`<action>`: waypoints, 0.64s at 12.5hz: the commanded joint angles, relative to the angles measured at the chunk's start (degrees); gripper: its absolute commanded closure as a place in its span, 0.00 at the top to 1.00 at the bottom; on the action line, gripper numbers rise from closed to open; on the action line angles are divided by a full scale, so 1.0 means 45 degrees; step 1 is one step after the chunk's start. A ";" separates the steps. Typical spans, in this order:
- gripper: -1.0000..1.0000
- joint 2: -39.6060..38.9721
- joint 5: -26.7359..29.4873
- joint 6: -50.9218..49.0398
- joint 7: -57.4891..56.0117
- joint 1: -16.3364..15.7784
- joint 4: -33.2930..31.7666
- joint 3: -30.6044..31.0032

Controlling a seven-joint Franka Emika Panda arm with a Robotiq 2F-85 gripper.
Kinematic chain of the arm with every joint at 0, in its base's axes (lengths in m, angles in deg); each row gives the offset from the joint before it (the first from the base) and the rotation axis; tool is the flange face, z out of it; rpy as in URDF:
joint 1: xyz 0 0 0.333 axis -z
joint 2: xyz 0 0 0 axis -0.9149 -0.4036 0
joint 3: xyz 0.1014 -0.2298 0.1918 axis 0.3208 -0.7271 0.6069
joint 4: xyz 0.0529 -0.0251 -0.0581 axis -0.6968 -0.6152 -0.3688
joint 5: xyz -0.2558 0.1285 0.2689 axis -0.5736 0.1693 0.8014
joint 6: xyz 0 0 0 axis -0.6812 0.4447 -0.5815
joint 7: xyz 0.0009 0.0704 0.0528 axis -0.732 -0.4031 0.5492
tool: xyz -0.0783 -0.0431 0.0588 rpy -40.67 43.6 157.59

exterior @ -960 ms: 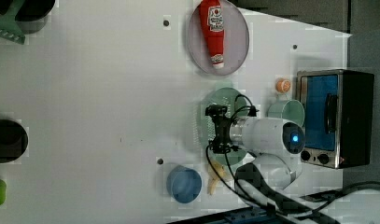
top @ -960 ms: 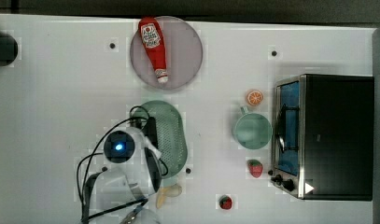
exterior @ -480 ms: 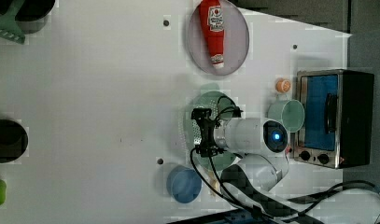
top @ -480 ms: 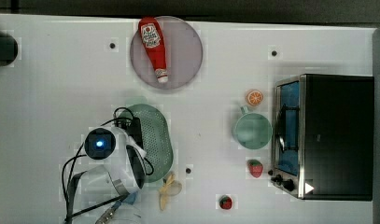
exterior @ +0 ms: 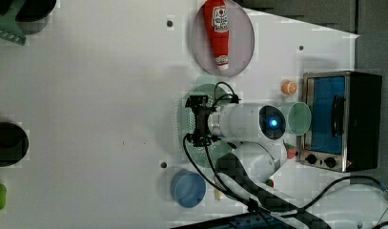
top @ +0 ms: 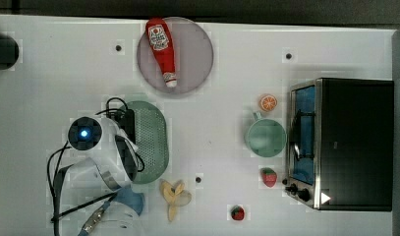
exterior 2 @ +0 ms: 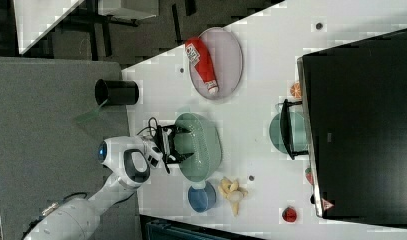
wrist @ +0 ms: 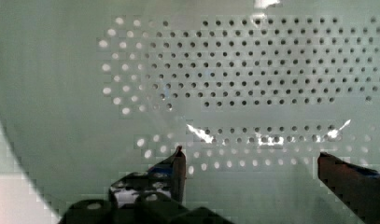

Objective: Drag strainer right to left.

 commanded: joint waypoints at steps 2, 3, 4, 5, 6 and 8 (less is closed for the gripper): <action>1.00 -0.0702 0.0452 -0.0154 0.1769 -0.1184 0.1020 0.0321; 1.00 -0.0897 0.0653 -0.0188 0.1924 -0.1385 0.1299 0.0323; 1.00 -0.1065 0.0833 -0.0214 0.2019 -0.1568 0.1580 0.0324; 1.00 -0.1219 0.1004 -0.0323 0.2062 -0.1741 0.1857 0.0327; 1.00 -0.1362 0.1218 -0.0454 0.2061 -0.1908 0.2118 0.0329; 1.00 -0.1591 0.1468 -0.0676 0.2071 -0.2196 0.2581 0.0329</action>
